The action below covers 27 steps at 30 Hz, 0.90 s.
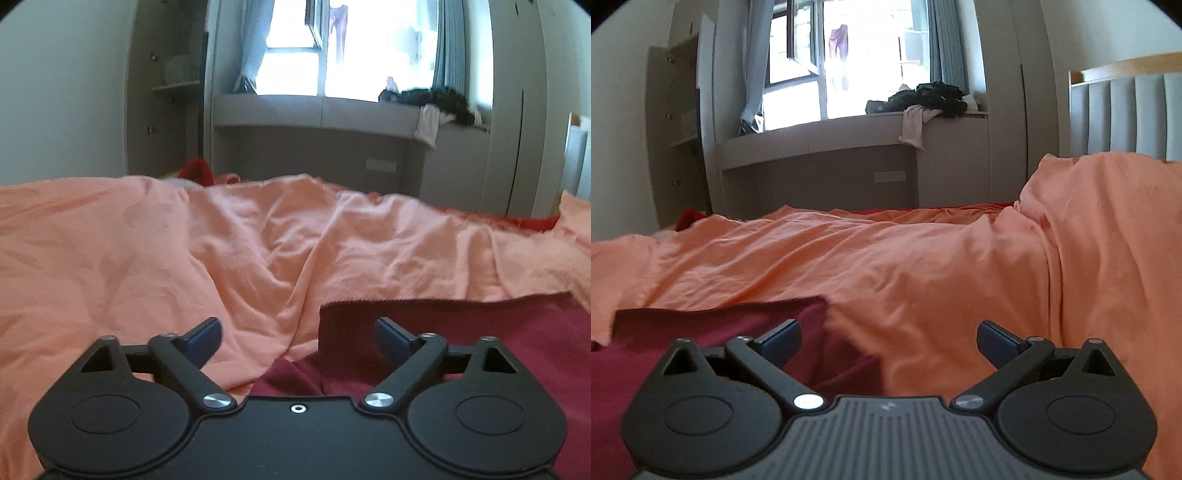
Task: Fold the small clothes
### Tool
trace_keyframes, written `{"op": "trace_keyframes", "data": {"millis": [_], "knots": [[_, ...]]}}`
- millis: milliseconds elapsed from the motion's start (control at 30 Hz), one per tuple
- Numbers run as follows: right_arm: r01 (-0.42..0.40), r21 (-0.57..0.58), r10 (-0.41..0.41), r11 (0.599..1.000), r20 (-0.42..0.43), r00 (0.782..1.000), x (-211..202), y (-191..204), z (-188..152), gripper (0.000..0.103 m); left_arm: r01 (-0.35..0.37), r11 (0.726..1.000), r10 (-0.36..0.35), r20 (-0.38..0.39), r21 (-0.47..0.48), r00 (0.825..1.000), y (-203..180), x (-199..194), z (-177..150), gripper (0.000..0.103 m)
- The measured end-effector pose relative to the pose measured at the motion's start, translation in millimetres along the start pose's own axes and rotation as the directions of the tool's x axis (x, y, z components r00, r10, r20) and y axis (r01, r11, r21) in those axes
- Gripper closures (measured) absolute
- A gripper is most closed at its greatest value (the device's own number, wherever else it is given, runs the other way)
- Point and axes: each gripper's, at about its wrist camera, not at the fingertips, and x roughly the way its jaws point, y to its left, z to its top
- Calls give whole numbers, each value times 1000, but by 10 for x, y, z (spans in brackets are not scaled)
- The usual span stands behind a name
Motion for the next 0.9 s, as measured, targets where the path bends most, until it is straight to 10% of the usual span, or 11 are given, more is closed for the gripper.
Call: {"op": "trace_keyframes", "data": {"millis": [400, 900], "knots": [[-69, -159, 103, 985, 219, 970, -596, 1071, -526, 0, -47, 978, 74, 128, -203, 989, 272, -920, -641, 1], [-125, -322, 197, 938, 201, 960, -482, 1710, -836, 0, 173, 948, -150, 104, -268, 983, 296, -1028, -1210, 1]]}}
